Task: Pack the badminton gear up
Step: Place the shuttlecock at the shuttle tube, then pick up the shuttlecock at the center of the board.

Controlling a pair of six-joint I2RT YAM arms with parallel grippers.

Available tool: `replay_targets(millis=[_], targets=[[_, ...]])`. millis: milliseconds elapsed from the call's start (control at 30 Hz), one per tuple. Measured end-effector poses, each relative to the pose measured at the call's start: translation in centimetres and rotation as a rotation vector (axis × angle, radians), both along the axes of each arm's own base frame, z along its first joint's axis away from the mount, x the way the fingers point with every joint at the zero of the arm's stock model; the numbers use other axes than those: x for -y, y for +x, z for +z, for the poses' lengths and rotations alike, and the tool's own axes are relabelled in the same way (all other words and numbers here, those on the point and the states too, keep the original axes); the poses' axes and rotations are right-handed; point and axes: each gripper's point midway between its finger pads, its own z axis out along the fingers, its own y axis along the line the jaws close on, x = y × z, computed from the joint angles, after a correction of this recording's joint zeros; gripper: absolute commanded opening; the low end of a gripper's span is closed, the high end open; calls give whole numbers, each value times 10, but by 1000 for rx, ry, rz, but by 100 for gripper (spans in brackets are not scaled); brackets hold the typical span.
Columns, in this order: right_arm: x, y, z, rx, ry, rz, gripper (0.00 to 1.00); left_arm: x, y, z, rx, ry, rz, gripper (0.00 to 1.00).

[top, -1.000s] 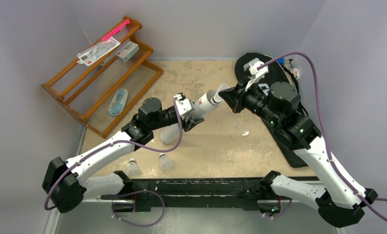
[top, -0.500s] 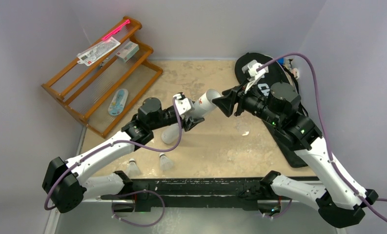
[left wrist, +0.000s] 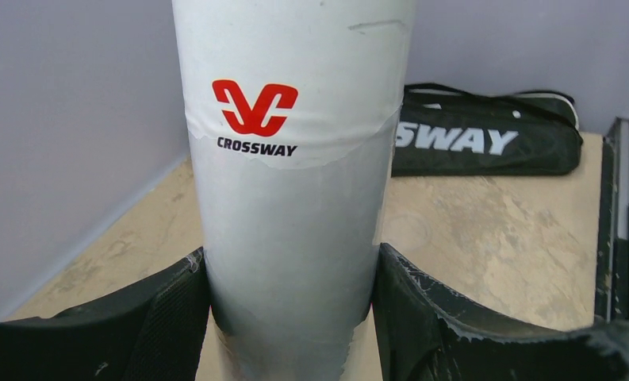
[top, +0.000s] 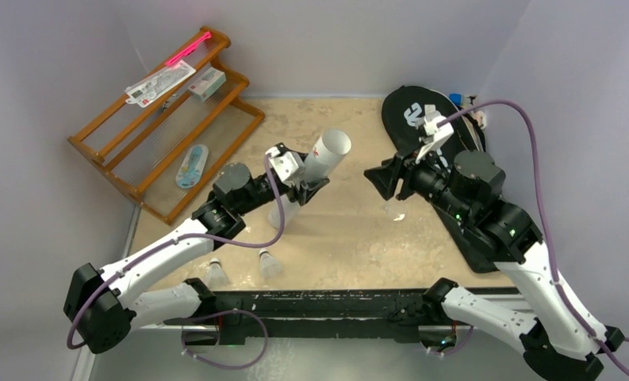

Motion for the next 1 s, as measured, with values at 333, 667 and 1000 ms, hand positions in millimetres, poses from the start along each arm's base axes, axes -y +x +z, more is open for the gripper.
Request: replay_targets(millis=[333,667,1000], targets=[[1,-17,-82,-173,-62,29,54,-28,26,25,44,-251,136,26],[-24,-44,-180,-388,-96,190,51,-53,55,16,63,-386,207,27],[-78,-89,-254,-393,-282,346,51,-86,75,13,101,-370,384,27]])
